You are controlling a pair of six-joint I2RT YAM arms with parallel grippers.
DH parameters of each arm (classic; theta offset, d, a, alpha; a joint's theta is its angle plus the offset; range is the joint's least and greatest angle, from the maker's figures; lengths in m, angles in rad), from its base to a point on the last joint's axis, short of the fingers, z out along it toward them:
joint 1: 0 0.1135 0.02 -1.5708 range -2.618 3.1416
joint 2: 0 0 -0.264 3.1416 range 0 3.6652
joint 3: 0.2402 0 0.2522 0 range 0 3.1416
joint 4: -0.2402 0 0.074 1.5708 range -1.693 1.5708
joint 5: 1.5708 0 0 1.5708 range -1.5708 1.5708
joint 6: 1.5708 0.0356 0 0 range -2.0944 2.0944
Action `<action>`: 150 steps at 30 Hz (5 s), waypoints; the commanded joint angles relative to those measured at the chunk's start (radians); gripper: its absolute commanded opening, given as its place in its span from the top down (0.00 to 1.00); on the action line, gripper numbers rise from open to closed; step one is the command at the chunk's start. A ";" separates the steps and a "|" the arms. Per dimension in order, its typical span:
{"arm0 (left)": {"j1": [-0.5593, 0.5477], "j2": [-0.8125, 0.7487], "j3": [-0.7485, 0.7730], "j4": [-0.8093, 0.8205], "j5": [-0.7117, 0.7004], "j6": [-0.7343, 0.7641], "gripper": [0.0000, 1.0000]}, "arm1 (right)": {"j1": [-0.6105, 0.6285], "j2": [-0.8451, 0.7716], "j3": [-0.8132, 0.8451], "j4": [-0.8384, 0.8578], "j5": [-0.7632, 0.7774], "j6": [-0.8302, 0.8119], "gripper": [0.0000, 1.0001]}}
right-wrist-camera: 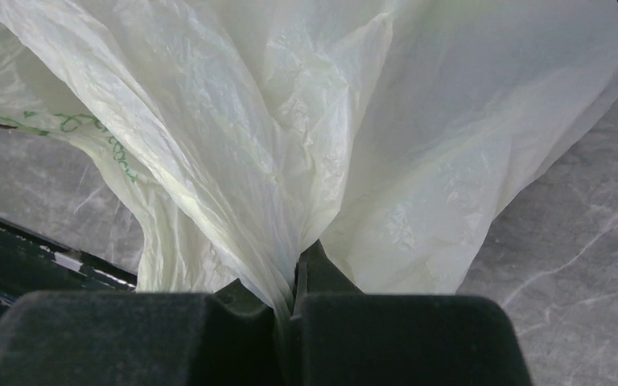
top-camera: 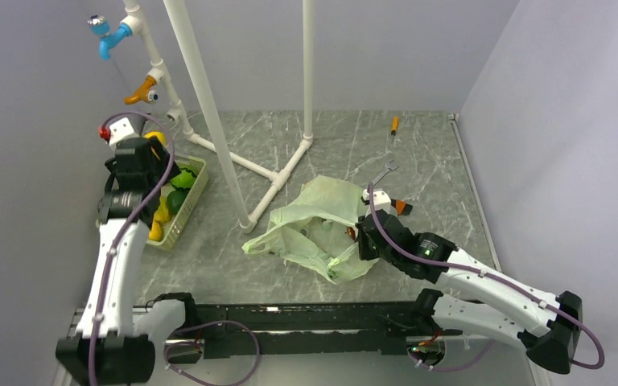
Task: Take the fake fruits out of the plastic bag
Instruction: Place the fake fruit in the bin, then take out the fake fruit from the plastic bag.
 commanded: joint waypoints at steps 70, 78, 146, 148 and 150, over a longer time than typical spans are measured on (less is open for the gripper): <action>0.243 -0.341 -0.276 -0.029 0.642 0.009 0.01 | -0.001 -0.045 0.085 0.090 -0.016 -0.097 1.00; 0.188 -0.664 -0.595 0.008 0.994 -0.221 0.01 | -0.001 -0.035 0.076 0.112 -0.054 -0.107 1.00; -1.232 -0.021 -0.362 0.506 0.390 -0.225 0.01 | -0.002 0.010 0.174 -0.126 -0.289 -0.123 1.00; -1.232 -0.007 -0.389 0.487 0.349 -0.283 0.00 | -0.002 0.018 0.183 -0.141 -0.274 -0.114 1.00; -1.232 0.023 -0.418 0.523 0.307 -0.302 0.01 | -0.003 0.026 0.196 -0.172 -0.256 -0.097 0.93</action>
